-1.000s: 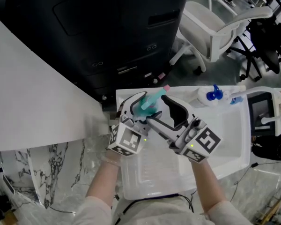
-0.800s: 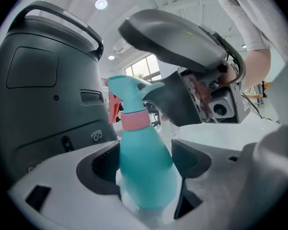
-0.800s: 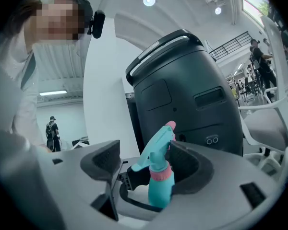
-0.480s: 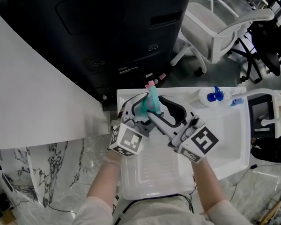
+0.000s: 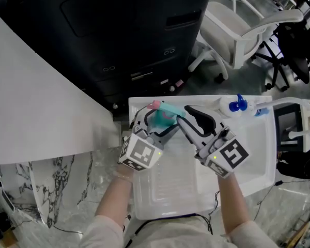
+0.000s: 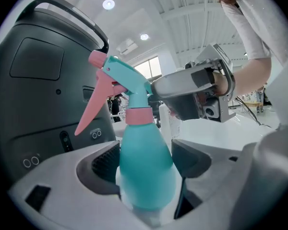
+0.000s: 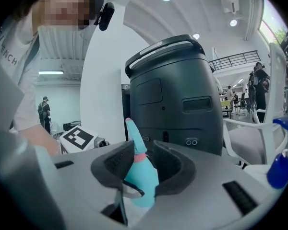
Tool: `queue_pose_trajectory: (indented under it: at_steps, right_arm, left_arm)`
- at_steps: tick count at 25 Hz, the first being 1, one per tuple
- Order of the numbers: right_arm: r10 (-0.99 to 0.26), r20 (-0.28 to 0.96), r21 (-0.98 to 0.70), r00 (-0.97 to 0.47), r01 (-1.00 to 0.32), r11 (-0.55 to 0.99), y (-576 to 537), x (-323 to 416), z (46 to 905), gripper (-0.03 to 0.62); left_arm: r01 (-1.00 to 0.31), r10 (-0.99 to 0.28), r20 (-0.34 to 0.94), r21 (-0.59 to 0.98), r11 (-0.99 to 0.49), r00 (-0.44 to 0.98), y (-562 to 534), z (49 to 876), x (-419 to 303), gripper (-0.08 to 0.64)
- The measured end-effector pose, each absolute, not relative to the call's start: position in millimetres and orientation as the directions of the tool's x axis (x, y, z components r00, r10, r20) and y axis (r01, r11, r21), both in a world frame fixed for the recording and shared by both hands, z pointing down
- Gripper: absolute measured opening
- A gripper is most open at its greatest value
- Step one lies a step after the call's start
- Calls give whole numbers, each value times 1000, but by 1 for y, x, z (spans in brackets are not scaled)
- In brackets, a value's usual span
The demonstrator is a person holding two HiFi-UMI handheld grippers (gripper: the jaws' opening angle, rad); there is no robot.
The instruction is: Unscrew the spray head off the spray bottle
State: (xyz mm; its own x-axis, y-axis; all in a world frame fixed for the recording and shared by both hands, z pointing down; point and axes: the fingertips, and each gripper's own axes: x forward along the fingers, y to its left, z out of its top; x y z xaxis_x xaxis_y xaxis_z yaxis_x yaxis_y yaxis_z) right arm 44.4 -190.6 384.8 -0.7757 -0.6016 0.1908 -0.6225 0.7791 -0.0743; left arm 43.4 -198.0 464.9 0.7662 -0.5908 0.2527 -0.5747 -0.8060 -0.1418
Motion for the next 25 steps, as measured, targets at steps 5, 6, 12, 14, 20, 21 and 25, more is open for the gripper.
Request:
queue_pose_trajectory:
  at_steps: [5, 6, 12, 14, 20, 21, 25]
  right_arm:
    - [-611, 217, -67, -761, -636, 769, -193, 53, 390, 123]
    - [-617, 216, -74, -757, -643, 762, -195, 54, 390, 120]
    - [-653, 192, -95, -732, -676, 730, -208, 49, 390, 100]
    - [-659, 187, -98, -729, -681, 726, -210, 47, 389, 91]
    - [-540, 108, -182, -835, -551, 815, -179, 31, 379, 207]
    - [-513, 100, -200, -852, -523, 829, -174, 25, 379, 252]
    - [-493, 90, -203, -865, -501, 841, -169, 7, 380, 351]
  left_arm:
    - [-576, -590, 250, -134, -806, 767, -198, 465, 44, 333]
    - [-577, -590, 249, -132, -806, 768, -198, 465, 43, 333]
    - [-579, -592, 251, -129, -805, 766, -197, 466, 42, 333]
    - [-582, -594, 252, -129, -803, 764, -197, 465, 42, 333]
    - [-591, -602, 253, -126, -797, 758, -198, 466, 43, 333]
    - [-591, -602, 255, -126, -797, 757, -198, 466, 43, 333]
    - [-589, -599, 270, -128, -798, 753, -197, 471, 42, 333]
